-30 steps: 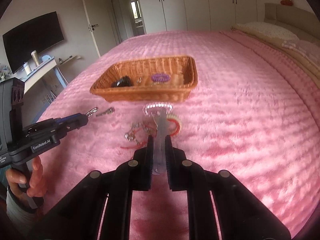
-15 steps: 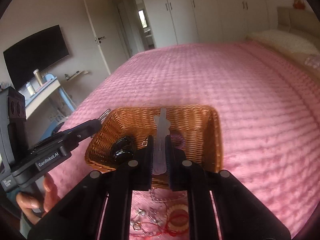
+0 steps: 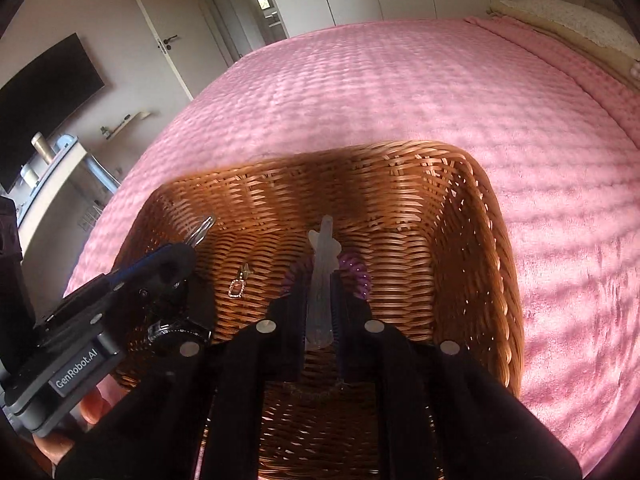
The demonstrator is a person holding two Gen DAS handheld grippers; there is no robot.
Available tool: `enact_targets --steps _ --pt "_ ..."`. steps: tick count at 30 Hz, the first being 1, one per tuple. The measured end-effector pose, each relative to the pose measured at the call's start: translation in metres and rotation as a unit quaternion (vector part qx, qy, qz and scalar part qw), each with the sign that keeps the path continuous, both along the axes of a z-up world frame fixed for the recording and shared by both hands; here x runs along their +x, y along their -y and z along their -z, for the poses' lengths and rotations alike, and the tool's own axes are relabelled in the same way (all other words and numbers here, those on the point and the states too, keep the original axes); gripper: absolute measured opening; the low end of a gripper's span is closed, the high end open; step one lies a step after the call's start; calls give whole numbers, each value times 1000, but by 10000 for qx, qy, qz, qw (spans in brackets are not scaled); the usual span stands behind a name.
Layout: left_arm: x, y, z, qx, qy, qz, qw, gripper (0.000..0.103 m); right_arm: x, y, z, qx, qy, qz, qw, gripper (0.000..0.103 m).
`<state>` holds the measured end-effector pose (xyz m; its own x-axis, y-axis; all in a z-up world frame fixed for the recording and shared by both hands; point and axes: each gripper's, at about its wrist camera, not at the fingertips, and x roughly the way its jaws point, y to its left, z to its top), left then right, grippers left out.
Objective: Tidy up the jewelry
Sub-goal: 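Carry the keys and clear clip into the basket and open both tools, then grasp the silver hair clip with the left tool while the right tool grasps the red cord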
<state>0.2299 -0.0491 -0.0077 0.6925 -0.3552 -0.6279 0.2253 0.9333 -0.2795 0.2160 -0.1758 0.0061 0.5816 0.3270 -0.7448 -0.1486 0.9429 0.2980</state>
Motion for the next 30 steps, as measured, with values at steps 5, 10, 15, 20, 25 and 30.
enact_targets --steps 5,10,15,20,25,30 --pt "-9 -4 -8 -32 154 -36 9999 42 -9 5 -9 62 69 20 10000 33" --pt "-38 -14 -33 -209 469 22 9987 42 -31 17 -26 146 248 46 9996 35" --pt "-79 -33 -53 -281 775 51 9966 43 -67 32 -46 191 507 -9 9985 35" --pt "-115 -54 -53 -308 867 -8 9958 43 -104 41 -52 46 667 -161 9976 35" --pt "-136 -71 -35 -279 694 -103 9971 43 -130 45 -32 -111 519 -114 9985 35" --pt "-138 -82 -8 -242 332 -65 9991 43 -149 46 -7 -192 326 -2 9993 35"
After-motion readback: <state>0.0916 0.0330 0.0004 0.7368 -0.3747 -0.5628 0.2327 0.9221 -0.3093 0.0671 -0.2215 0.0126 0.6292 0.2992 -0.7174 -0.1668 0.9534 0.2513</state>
